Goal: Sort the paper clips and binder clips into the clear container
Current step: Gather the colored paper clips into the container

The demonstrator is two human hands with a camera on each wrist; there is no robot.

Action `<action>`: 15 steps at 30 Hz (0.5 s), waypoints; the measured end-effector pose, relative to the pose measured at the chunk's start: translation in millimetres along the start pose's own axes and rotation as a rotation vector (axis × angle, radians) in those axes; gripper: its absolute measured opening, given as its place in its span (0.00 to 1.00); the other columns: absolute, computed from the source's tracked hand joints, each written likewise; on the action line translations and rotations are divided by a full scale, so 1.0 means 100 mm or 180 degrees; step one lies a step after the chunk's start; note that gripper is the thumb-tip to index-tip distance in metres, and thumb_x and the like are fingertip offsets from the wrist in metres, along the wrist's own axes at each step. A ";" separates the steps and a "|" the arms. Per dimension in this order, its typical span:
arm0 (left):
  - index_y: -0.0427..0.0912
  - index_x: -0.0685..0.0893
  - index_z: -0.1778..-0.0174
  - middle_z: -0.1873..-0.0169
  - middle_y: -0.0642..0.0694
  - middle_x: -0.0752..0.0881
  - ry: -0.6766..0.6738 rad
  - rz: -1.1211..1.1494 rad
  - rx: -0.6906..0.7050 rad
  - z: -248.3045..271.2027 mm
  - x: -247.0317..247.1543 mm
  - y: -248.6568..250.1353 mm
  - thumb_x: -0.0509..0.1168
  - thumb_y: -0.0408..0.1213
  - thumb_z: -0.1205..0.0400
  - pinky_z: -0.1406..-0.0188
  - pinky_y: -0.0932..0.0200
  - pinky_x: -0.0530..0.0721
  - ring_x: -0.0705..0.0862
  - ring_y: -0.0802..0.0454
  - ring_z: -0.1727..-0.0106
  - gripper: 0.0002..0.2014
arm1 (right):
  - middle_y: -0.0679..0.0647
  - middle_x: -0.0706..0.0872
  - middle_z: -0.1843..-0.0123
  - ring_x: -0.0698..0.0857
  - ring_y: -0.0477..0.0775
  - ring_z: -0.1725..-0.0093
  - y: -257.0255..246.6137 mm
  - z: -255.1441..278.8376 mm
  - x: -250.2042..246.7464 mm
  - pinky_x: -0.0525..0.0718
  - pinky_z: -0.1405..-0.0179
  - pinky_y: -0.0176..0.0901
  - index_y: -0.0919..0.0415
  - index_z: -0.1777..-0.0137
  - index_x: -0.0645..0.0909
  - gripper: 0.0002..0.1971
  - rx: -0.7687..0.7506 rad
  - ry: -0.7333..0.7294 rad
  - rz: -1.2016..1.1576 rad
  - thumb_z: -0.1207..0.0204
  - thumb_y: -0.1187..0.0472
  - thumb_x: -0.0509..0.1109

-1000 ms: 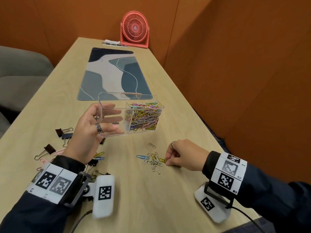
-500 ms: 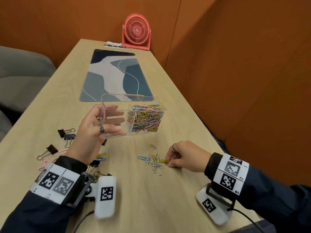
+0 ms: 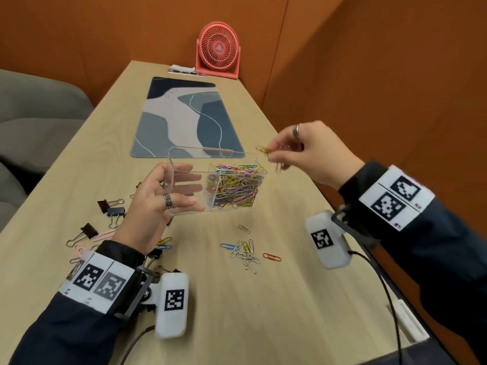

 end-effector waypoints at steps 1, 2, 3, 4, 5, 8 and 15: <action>0.41 0.80 0.47 0.53 0.44 0.88 -0.0005 0.0021 -0.0006 0.00 0.01 0.00 0.65 0.23 0.40 0.61 0.51 0.89 0.86 0.42 0.47 0.24 | 0.44 0.84 0.70 0.82 0.33 0.75 -0.08 -0.06 0.00 0.79 0.67 0.22 0.55 0.58 0.85 0.04 -0.0098 0.0072 0.0012 0.30 0.62 0.77; 0.41 0.80 0.47 0.53 0.43 0.87 -0.0008 0.0042 -0.0015 0.00 0.01 0.00 0.65 0.23 0.40 0.62 0.51 0.89 0.86 0.42 0.47 0.24 | 0.42 0.83 0.70 0.81 0.33 0.74 -0.15 -0.11 0.03 0.79 0.65 0.23 0.55 0.58 0.86 0.04 -0.0171 0.0097 0.0041 0.31 0.62 0.77; 0.40 0.80 0.47 0.52 0.43 0.87 -0.0012 0.0058 -0.0021 0.00 0.02 0.00 0.65 0.23 0.40 0.62 0.51 0.89 0.85 0.41 0.47 0.24 | 0.40 0.82 0.70 0.80 0.32 0.73 -0.20 -0.15 0.08 0.79 0.64 0.24 0.55 0.58 0.86 0.04 -0.0222 0.0077 0.0073 0.31 0.62 0.77; 0.40 0.80 0.47 0.52 0.42 0.87 -0.0019 0.0067 -0.0025 0.01 0.02 0.00 0.65 0.23 0.40 0.62 0.51 0.89 0.85 0.41 0.47 0.24 | 0.39 0.81 0.70 0.80 0.30 0.72 -0.24 -0.18 0.15 0.79 0.64 0.23 0.56 0.59 0.86 0.04 -0.0255 0.0019 0.0085 0.32 0.62 0.78; 0.41 0.80 0.47 0.52 0.43 0.87 -0.0025 0.0066 -0.0027 0.01 0.02 0.00 0.65 0.23 0.40 0.62 0.51 0.89 0.85 0.41 0.47 0.24 | 0.39 0.81 0.70 0.79 0.29 0.72 -0.26 -0.19 0.22 0.78 0.64 0.22 0.57 0.60 0.85 0.05 -0.0274 -0.0052 0.0072 0.33 0.63 0.78; 0.42 0.81 0.47 0.54 0.46 0.88 -0.0032 0.0036 -0.0031 0.01 0.02 0.00 0.65 0.23 0.40 0.61 0.50 0.89 0.86 0.43 0.47 0.24 | 0.41 0.81 0.70 0.79 0.26 0.72 -0.25 -0.22 0.37 0.76 0.68 0.18 0.60 0.60 0.86 0.04 -0.0289 -0.0177 0.0063 0.33 0.65 0.78; 0.43 0.81 0.47 0.53 0.46 0.88 -0.0002 0.0037 0.0022 0.01 0.00 0.02 0.65 0.23 0.40 0.62 0.52 0.89 0.86 0.44 0.48 0.25 | 0.48 0.87 0.59 0.82 0.39 0.63 -0.19 -0.16 0.34 0.80 0.60 0.24 0.58 0.51 0.88 0.07 -0.0371 -0.0010 0.0040 0.28 0.60 0.75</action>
Point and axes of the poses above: each hand's wrist, its own z-axis away from the middle knuckle, its own x-axis out of the palm, y = z × x, the point moved 6 cm from there along -z, towards the middle knuckle
